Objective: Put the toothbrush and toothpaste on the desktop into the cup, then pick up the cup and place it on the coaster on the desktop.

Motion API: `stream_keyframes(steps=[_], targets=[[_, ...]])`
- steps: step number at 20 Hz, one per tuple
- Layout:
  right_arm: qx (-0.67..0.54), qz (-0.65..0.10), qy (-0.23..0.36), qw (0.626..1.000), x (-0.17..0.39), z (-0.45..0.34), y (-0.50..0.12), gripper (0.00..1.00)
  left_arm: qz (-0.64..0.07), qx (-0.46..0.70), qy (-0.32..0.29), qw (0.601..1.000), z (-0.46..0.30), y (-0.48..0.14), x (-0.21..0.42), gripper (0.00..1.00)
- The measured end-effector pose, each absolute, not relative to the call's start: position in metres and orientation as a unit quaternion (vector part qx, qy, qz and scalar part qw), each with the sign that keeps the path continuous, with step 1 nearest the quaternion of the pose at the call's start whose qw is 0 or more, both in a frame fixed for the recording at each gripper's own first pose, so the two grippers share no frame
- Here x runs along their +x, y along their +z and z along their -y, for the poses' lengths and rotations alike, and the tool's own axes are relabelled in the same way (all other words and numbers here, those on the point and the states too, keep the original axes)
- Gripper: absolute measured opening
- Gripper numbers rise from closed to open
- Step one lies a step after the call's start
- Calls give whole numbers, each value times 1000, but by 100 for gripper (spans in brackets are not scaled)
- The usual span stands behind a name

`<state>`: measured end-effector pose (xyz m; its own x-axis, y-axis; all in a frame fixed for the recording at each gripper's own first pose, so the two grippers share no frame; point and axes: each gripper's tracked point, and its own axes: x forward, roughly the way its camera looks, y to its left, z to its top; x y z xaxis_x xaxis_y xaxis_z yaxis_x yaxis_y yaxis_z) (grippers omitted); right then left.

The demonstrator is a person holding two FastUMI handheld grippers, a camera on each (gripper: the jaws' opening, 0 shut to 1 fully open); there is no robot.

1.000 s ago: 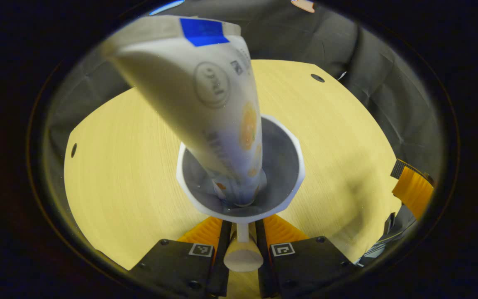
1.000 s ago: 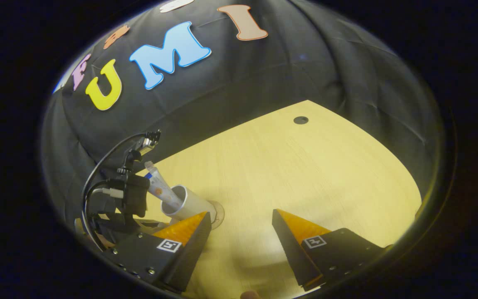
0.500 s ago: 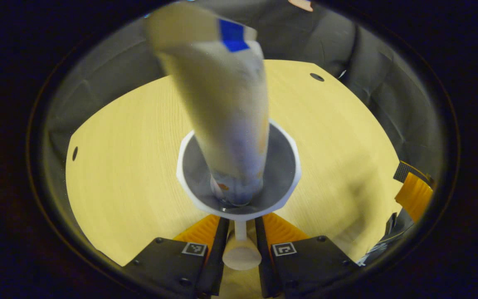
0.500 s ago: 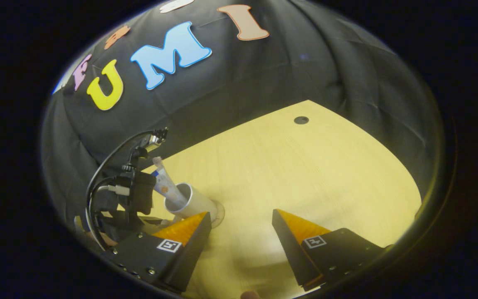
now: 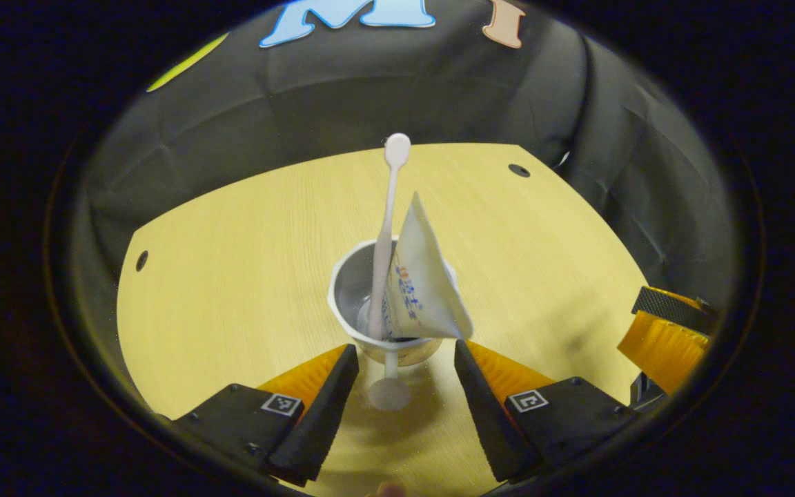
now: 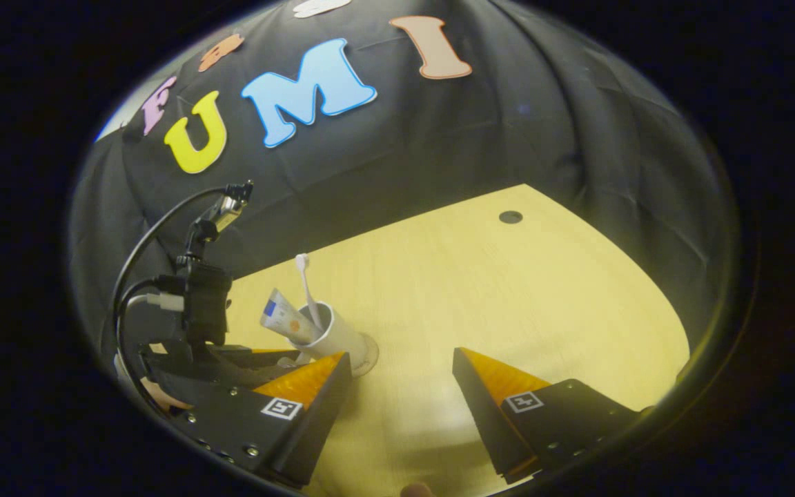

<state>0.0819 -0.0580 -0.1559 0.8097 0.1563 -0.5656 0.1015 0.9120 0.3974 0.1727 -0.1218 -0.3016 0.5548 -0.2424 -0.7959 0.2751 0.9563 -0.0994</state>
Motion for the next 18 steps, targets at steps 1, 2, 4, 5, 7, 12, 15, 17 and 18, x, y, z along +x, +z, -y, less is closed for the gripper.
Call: stream_keyframes(steps=[1,2,4,5,7,12,15,17,18], targets=[[200,-302,21,932,80,57,-150,91,-438,17,-144,887,119,-297,171,93],[191,-295,27,936,77,56,-145,91,-427,15,-140,893,115,-293,171,85],[173,-279,41,944,74,53,-133,91,-400,1,-132,907,110,-279,166,93],[162,-270,46,948,71,51,-125,91,-385,-8,-129,914,106,-271,163,93],[138,-249,53,957,63,48,-111,91,-354,-23,-117,928,95,-258,158,93],[80,-188,61,977,49,33,-73,91,-260,-47,-80,961,65,-202,129,93],[52,-137,54,988,42,26,-42,91,-197,-50,-63,977,40,-159,110,93],[33,-112,44,992,38,22,-24,91,-166,-43,-54,984,25,-136,96,92],[27,-101,42,994,32,19,-18,91,-151,-40,-52,986,20,-127,91,93]])
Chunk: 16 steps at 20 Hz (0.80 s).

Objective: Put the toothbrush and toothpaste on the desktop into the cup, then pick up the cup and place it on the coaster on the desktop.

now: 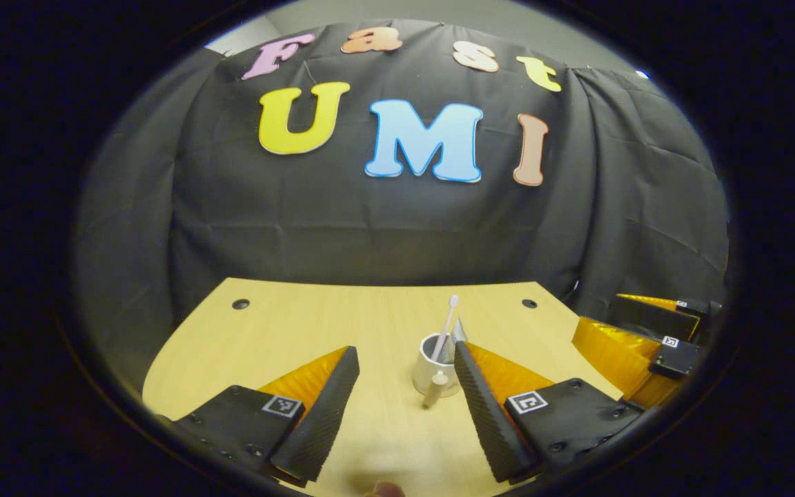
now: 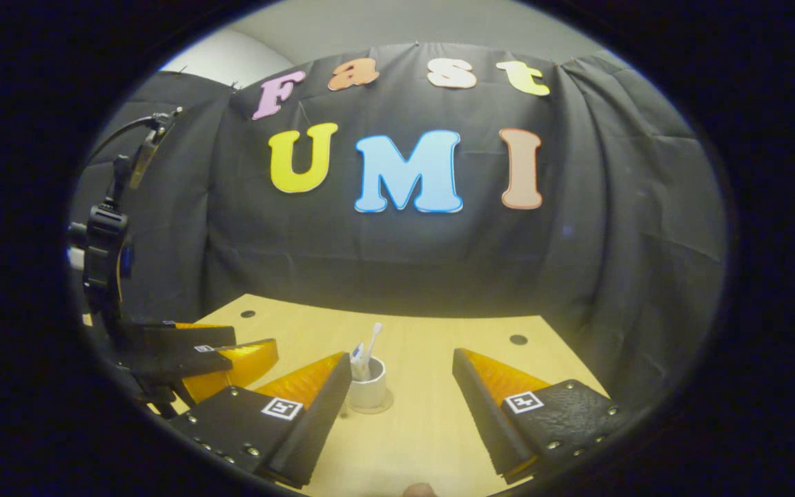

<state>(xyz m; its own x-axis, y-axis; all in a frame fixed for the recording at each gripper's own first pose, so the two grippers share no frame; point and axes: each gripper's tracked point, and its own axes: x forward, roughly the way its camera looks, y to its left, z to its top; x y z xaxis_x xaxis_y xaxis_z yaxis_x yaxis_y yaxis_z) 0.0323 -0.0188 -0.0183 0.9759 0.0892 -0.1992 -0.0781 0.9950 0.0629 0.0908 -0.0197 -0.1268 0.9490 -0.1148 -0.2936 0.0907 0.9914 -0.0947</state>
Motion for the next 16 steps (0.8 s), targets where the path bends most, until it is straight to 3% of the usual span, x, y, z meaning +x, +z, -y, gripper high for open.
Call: stream_keyframes(steps=[5,16], targets=[[12,-44,16,999,28,7,12,91,-91,-28,-39,995,-11,-104,72,92],[12,-10,-3,1000,36,-9,33,89,-35,-17,-21,999,-52,-77,64,92]])
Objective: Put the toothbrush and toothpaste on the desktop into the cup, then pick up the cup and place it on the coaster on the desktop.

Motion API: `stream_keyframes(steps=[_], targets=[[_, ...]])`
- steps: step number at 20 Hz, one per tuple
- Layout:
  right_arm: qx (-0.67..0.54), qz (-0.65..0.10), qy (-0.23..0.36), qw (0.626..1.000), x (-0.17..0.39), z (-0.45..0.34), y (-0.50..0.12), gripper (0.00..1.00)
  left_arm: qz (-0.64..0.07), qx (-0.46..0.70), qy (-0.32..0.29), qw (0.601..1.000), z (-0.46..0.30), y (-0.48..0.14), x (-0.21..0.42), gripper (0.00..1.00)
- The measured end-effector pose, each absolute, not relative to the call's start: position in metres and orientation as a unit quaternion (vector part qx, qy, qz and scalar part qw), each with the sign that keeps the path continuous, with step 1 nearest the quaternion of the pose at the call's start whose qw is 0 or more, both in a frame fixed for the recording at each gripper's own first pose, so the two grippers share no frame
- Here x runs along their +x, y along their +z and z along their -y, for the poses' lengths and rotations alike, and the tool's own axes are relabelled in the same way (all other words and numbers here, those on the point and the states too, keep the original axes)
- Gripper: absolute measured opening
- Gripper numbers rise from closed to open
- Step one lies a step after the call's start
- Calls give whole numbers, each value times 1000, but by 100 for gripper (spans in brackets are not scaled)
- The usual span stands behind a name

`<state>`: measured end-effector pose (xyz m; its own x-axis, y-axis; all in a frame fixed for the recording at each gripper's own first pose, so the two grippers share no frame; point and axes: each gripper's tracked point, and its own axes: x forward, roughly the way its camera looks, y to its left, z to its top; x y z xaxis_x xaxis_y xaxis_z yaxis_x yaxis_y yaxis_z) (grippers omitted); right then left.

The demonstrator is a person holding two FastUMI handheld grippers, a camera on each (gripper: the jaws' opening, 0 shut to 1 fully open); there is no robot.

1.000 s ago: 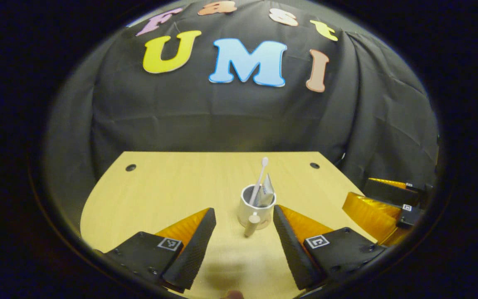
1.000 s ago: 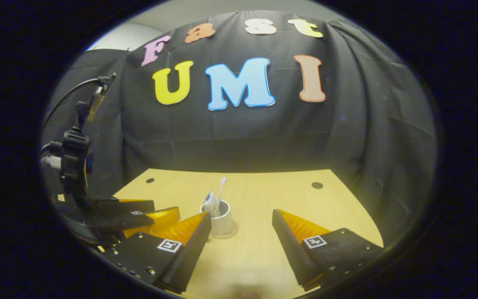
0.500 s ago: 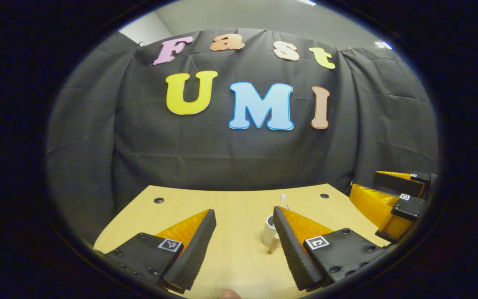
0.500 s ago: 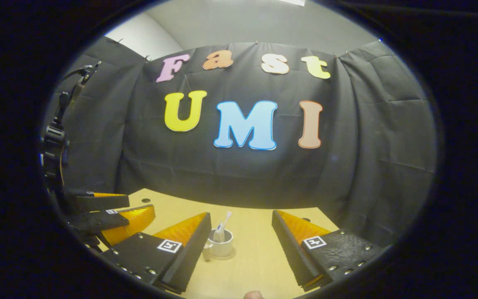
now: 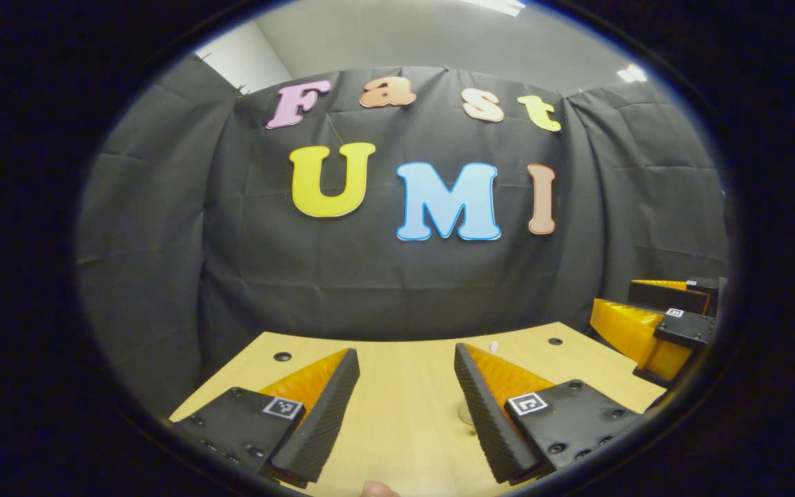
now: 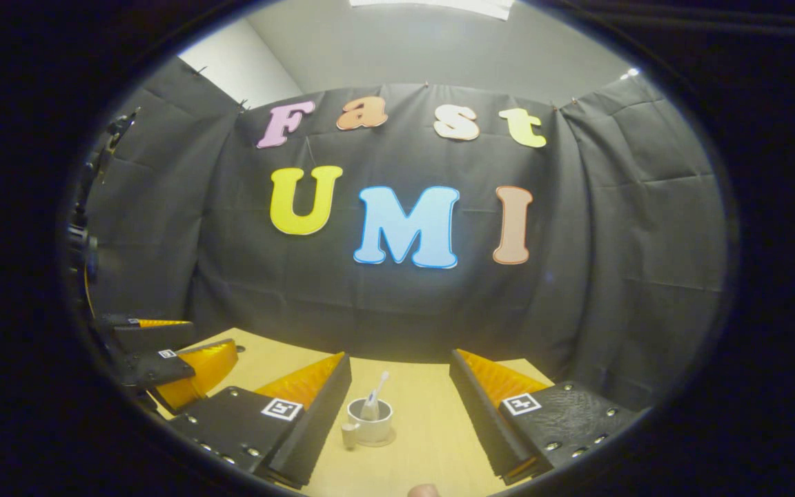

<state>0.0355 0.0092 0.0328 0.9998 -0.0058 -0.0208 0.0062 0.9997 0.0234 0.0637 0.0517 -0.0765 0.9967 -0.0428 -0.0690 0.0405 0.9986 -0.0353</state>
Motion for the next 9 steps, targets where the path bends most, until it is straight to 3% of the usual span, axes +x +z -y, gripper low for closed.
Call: stream_keyframes(steps=[9], targets=[[21,-2,-8,1000,38,2,35,89,-25,-8,-29,999,-40,-69,80,92]])
